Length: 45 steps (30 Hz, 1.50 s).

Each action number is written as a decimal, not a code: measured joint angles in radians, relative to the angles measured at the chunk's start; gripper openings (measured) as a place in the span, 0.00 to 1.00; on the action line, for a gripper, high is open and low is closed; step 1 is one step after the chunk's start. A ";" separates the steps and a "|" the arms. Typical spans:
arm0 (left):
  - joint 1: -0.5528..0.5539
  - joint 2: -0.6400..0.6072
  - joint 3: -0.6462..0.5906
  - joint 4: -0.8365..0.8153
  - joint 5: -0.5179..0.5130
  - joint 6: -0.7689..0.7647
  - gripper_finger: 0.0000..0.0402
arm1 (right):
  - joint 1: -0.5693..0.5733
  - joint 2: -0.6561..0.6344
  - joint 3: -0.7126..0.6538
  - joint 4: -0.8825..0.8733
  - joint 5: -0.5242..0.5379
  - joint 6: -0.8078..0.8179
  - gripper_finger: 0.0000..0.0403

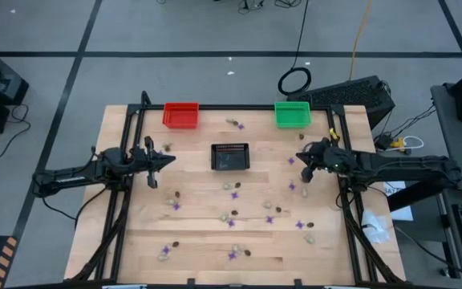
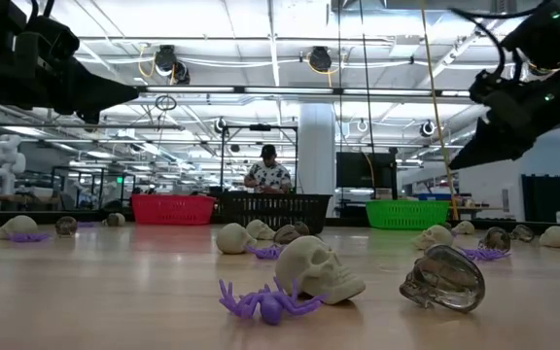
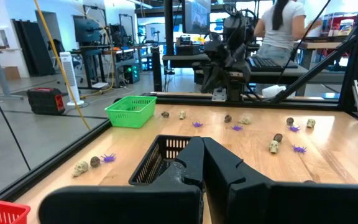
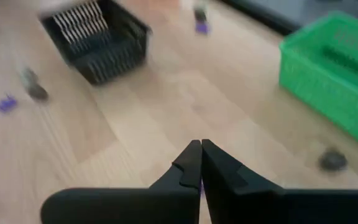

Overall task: Sort Halloween decoration
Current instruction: Put the black skull toy into the black bin

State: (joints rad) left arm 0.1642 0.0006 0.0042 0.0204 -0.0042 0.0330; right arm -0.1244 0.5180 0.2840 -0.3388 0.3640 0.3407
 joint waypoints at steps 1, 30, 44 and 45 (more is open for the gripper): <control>0.000 0.000 0.000 0.000 0.000 0.000 0.01 | -0.007 0.019 0.012 -0.023 -0.004 0.007 0.00; 0.000 0.000 0.000 0.000 0.000 0.000 0.01 | -0.131 0.302 0.134 -0.100 -0.107 0.224 0.35; 0.000 0.000 0.000 0.000 0.000 0.000 0.01 | -0.463 0.629 0.443 -0.344 -0.221 0.169 0.37; 0.000 0.000 0.000 0.000 0.000 0.000 0.01 | -0.474 0.647 0.453 -0.359 -0.235 0.160 0.37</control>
State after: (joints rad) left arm 0.1642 0.0006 0.0040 0.0200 -0.0040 0.0330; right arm -0.5981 1.1646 0.7370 -0.6974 0.1292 0.5004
